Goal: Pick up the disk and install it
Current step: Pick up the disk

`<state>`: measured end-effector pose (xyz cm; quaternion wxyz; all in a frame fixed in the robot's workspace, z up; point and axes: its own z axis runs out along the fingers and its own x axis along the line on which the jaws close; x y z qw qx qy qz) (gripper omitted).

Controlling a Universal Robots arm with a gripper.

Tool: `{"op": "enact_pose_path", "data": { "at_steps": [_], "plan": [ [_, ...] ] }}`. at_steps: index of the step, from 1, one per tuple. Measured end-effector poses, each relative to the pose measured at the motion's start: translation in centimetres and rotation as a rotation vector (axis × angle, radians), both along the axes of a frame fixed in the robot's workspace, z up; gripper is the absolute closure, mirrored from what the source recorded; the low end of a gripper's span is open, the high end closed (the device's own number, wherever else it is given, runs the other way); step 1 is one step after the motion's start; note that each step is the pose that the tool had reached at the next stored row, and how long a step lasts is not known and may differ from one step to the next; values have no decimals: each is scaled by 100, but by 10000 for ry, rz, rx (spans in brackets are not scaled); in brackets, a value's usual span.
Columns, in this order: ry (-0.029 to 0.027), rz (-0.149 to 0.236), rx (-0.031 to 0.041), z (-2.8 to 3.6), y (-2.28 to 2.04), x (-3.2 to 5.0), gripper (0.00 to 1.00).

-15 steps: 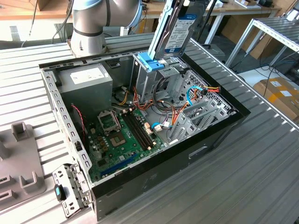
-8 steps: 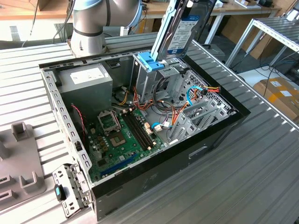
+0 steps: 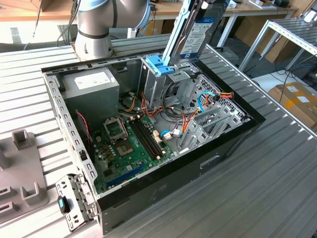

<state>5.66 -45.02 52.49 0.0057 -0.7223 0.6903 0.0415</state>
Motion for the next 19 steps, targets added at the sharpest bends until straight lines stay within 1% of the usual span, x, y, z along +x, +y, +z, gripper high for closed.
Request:
{"op": "enact_pose_path", "data": {
  "at_steps": [3,10,19],
  "plan": [
    [0,0,-1,0,-19,18,63],
    [0,0,1,-2,-80,72,63],
    [0,0,0,-3,-138,126,63]
  ]
}}
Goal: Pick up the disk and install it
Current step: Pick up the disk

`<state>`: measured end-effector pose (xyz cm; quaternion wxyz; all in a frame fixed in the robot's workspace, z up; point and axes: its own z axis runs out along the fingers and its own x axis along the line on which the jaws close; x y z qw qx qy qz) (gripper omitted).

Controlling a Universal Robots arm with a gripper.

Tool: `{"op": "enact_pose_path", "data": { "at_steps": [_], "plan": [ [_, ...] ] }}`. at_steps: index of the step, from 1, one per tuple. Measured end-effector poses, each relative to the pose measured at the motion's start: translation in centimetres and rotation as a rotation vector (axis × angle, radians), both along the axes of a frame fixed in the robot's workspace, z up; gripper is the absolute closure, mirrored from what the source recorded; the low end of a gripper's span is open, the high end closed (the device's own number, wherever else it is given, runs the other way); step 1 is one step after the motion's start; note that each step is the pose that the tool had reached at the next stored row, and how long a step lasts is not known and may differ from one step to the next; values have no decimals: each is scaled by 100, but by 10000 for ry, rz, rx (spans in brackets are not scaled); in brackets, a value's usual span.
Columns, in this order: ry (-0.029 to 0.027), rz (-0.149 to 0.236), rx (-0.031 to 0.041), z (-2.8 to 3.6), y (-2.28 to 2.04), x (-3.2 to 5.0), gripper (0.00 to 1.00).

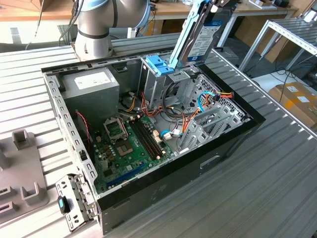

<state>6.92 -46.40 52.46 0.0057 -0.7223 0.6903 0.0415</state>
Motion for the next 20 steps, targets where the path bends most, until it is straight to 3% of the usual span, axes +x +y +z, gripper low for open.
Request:
{"op": "enact_pose_path", "data": {
  "at_steps": [6,20],
  "plan": [
    [0,1,1,-2,-63,60,63],
    [0,1,1,-6,-149,186,63]
  ]
}}
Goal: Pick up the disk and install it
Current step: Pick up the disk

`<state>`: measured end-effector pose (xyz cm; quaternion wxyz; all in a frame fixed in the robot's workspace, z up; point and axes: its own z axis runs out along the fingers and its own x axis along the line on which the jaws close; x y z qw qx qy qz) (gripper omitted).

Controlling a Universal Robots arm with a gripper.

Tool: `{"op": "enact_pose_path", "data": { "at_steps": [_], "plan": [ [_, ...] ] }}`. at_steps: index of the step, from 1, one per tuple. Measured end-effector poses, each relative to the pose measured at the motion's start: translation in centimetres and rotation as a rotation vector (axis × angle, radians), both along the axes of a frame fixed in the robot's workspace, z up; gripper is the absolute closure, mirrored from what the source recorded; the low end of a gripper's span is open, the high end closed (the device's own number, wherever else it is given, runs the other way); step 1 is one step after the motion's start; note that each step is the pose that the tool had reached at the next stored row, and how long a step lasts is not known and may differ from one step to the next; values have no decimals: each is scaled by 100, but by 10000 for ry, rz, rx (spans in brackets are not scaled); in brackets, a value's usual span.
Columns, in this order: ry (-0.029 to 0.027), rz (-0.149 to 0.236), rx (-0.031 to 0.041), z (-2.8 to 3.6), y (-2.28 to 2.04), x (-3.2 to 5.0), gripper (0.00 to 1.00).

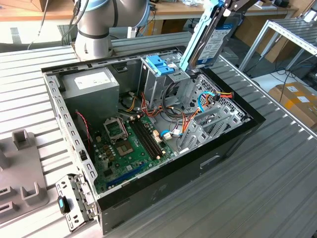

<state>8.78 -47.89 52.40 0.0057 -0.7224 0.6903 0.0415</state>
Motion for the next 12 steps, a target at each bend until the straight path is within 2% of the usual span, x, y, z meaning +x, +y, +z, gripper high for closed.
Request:
{"op": "enact_pose_path", "data": {
  "at_steps": [12],
  "plan": [
    [0,0,-1,-2,-70,120,63]
  ]
}}
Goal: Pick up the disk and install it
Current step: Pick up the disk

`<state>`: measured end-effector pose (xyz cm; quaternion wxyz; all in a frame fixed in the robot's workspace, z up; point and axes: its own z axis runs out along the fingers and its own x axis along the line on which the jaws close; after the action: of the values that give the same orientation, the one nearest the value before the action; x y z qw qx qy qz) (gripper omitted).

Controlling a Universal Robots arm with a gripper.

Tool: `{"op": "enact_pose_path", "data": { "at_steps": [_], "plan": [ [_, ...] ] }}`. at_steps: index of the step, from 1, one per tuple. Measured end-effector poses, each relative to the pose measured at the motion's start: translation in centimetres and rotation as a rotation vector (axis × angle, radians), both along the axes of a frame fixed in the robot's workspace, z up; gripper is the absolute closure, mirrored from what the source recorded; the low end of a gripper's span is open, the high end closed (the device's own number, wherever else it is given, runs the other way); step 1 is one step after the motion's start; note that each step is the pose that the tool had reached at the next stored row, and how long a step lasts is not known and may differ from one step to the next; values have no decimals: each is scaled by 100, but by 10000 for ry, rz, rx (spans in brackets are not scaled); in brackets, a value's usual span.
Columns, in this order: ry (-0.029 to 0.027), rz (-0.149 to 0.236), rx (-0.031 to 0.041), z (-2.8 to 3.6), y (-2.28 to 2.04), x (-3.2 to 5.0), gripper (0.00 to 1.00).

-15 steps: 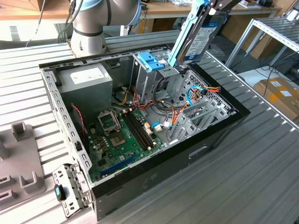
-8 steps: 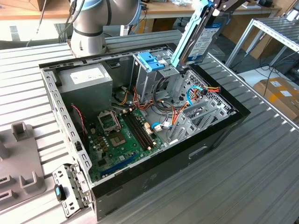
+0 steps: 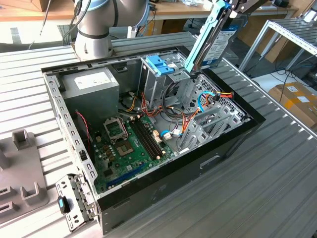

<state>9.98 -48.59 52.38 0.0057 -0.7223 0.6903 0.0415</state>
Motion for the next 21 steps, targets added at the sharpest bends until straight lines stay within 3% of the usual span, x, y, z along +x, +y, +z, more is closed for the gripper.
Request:
{"op": "enact_pose_path", "data": {
  "at_steps": [21],
  "plan": [
    [0,0,1,-5,-105,196,63]
  ]
}}
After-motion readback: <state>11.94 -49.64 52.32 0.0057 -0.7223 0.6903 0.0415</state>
